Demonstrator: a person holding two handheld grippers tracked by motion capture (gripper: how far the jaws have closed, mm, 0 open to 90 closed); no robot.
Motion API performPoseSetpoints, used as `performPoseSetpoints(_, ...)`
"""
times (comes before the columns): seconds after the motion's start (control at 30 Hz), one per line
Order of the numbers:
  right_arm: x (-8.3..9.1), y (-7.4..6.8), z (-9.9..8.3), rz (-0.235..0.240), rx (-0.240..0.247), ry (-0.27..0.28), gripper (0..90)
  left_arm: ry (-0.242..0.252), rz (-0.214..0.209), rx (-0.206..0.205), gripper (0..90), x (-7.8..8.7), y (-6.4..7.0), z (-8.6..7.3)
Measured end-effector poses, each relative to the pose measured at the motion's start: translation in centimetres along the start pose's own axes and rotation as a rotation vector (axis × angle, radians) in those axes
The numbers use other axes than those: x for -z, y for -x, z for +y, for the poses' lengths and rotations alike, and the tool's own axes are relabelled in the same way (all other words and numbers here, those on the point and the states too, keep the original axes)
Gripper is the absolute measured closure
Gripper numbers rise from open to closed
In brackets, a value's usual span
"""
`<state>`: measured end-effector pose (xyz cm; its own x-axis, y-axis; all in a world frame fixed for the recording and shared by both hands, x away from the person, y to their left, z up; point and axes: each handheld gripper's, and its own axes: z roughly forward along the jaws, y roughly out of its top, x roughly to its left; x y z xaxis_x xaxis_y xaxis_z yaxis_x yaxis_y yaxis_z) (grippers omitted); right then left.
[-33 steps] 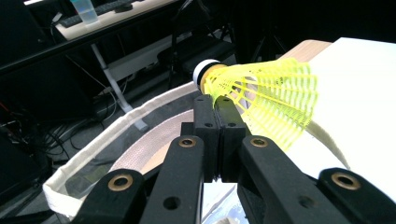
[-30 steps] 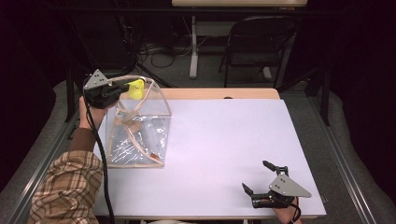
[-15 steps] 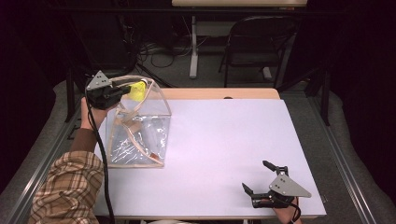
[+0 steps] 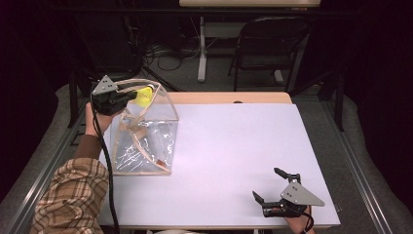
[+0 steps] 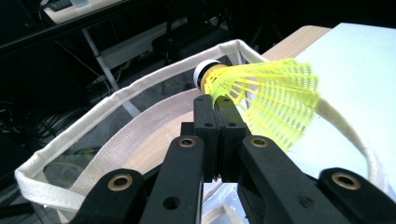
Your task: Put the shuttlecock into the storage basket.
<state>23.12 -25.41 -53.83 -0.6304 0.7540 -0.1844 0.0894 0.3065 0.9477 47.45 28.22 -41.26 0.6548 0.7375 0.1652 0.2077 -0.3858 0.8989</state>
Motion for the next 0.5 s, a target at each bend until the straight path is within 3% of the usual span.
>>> performPoseSetpoints(0.5,0.01,-0.01,0.0,-0.002,0.002,-0.002,0.1,-0.033,0.0,0.001,89.5,-0.8,0.09,-0.46)
